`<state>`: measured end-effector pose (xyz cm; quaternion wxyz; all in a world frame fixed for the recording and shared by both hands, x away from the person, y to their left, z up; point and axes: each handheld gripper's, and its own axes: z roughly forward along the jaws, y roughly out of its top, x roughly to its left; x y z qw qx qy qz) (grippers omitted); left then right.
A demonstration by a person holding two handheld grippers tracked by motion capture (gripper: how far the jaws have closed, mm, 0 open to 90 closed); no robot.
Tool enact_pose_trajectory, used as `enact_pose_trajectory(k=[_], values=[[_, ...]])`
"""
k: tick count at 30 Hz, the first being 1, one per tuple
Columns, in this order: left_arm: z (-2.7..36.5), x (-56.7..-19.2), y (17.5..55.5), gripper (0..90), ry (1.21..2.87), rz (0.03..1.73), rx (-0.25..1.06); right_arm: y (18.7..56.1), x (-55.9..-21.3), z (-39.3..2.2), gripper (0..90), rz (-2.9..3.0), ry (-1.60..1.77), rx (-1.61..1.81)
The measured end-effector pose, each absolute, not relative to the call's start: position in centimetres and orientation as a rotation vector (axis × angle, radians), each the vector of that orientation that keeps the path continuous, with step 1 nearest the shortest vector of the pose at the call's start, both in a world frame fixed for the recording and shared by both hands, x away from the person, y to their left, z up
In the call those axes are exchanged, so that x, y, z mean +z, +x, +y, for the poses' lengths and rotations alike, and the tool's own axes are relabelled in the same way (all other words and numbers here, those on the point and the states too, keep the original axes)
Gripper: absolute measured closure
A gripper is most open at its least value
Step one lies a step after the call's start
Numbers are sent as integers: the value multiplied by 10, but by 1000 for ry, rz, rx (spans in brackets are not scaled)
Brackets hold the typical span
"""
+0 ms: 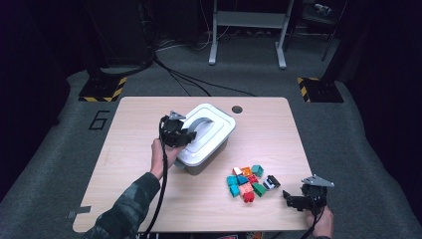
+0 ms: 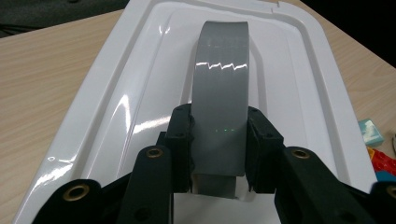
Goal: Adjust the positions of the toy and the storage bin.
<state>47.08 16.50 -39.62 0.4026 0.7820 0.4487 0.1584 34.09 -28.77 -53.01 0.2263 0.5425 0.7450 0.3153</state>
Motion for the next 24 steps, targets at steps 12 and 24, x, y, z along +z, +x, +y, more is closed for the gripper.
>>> enact_pose_trajectory(k=[12,24], values=[[150,-398,458,672,1938,1147,367,341,-530,-288,0,2052,1497,869],[140,-398,449,672,1934,1147,353,341,-530,-288,0,2052,1497,869]])
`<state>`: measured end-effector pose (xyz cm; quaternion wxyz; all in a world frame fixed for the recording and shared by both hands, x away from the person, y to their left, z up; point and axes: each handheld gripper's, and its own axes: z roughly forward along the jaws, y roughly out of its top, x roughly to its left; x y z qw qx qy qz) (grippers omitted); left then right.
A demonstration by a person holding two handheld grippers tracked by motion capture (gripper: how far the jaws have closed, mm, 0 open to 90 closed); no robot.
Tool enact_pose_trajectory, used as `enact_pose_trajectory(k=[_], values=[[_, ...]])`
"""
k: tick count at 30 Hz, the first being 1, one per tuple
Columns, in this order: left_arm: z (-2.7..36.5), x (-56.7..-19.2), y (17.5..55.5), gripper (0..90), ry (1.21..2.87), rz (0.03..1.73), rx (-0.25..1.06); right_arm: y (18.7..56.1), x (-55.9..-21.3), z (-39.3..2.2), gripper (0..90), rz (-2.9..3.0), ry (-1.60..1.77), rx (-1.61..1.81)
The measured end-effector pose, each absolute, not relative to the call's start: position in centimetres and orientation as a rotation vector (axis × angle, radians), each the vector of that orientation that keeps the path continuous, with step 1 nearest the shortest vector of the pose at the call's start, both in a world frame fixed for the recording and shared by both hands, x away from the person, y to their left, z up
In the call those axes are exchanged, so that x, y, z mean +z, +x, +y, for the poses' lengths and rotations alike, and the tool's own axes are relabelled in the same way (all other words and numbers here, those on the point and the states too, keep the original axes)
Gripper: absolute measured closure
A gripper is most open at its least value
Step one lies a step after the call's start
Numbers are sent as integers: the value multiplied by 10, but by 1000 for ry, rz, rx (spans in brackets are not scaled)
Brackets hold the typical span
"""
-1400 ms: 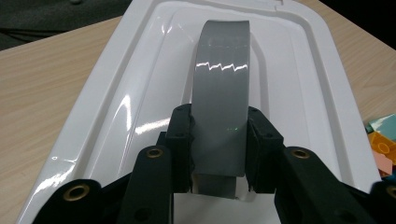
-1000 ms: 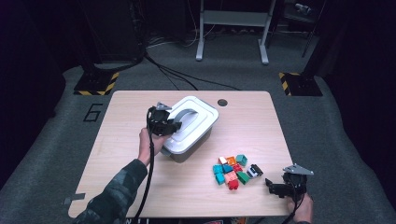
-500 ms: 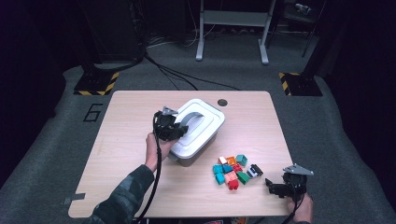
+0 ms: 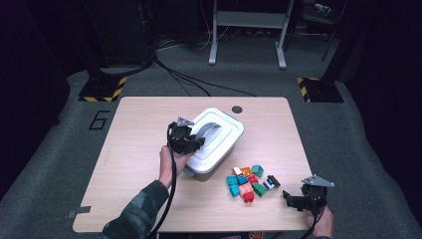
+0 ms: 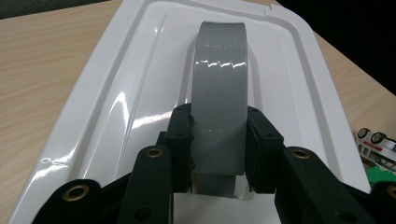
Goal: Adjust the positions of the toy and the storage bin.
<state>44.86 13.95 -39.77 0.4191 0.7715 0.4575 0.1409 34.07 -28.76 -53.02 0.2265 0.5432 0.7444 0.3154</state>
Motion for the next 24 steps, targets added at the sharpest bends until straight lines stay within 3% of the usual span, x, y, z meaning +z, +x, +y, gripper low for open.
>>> enact_pose_trajectory(k=[24], values=[[129,-398,439,673,1917,1161,348,341,-530,-288,0,2051,1493,869]])
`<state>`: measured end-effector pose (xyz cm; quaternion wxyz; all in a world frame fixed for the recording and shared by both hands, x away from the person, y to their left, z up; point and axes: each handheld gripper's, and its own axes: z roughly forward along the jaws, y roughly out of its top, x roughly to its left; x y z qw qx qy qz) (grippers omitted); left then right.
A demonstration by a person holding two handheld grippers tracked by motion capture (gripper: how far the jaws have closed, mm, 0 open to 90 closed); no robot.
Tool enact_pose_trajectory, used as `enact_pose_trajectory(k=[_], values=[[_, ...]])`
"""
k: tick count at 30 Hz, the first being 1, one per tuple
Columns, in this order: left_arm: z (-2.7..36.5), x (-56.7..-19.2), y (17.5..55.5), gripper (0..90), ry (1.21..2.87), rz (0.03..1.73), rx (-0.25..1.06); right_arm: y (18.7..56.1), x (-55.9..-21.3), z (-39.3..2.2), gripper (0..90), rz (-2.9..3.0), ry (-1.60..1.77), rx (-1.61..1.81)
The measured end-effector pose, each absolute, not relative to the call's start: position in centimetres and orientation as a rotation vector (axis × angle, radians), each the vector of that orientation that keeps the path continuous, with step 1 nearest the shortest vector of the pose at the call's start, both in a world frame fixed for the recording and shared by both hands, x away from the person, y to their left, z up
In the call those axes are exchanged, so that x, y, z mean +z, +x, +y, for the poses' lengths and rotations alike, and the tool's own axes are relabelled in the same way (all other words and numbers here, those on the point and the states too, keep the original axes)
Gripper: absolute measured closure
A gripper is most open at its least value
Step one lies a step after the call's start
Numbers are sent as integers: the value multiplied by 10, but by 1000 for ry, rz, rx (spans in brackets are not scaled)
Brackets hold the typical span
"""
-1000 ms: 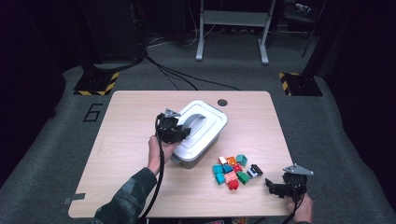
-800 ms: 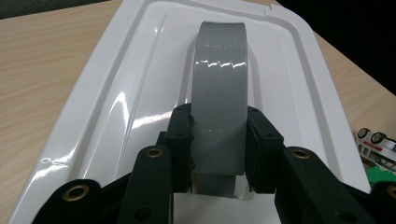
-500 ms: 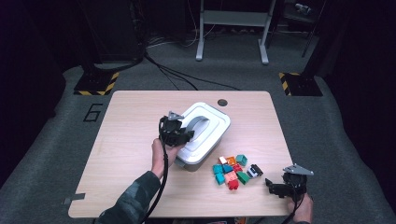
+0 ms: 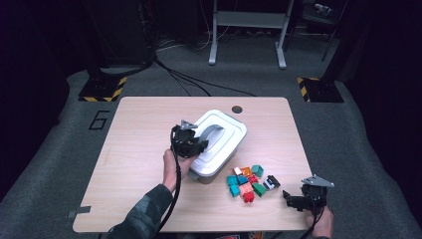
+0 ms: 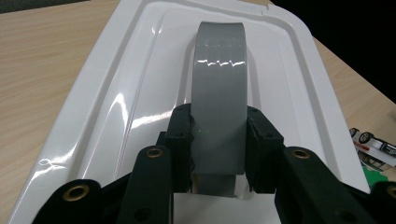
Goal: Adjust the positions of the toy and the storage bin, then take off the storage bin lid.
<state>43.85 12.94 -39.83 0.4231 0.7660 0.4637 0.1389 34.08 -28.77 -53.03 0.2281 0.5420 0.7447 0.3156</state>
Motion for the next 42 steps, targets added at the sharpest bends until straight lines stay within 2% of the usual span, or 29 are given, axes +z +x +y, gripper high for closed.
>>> enact_pose_trajectory(k=[16,42], values=[[131,-397,438,674,1906,1146,412,341,-530,-288,0,2050,1493,869],[155,-364,437,674,1824,1109,481,341,-530,-288,0,2048,1495,869]])
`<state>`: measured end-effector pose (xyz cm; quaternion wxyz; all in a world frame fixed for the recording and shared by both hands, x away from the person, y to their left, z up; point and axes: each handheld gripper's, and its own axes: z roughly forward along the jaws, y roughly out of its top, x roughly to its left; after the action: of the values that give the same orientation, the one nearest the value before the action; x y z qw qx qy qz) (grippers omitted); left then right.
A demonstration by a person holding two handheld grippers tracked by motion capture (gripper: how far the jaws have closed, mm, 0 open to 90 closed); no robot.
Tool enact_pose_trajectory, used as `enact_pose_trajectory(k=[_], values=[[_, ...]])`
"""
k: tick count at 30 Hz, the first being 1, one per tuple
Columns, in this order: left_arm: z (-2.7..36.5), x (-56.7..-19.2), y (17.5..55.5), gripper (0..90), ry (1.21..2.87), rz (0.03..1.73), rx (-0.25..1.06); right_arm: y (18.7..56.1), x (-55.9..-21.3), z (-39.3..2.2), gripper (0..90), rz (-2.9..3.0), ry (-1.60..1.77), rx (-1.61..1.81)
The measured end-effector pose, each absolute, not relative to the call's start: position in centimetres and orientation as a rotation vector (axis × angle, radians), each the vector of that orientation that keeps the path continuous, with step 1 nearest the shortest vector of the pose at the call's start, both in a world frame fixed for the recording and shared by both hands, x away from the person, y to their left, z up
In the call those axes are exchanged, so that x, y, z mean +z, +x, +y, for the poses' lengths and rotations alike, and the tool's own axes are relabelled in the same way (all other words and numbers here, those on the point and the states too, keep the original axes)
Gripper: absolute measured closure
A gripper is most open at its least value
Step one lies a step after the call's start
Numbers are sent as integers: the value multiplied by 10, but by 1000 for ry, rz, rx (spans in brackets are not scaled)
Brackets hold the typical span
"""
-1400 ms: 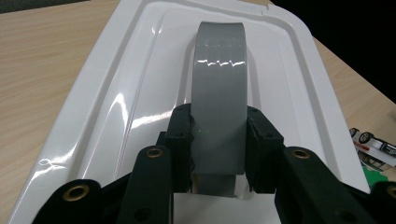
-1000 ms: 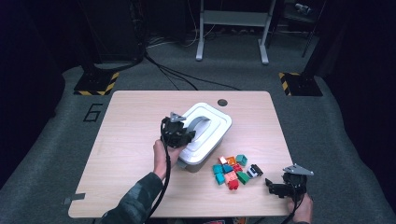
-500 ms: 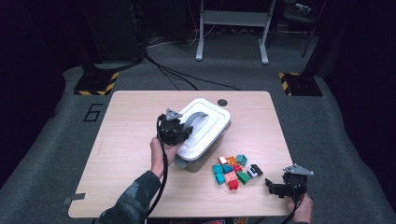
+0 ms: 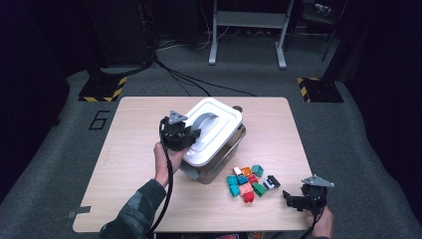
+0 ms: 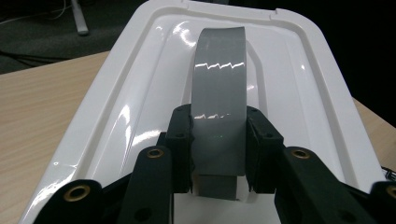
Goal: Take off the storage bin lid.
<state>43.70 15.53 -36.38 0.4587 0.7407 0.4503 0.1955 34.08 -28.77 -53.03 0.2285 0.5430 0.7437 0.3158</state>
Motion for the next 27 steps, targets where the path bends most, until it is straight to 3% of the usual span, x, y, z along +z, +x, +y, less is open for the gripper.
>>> enact_pose_trajectory(k=[27], values=[[224,-343,451,674,1741,1193,583,341,-530,-288,0,2047,1496,869]])
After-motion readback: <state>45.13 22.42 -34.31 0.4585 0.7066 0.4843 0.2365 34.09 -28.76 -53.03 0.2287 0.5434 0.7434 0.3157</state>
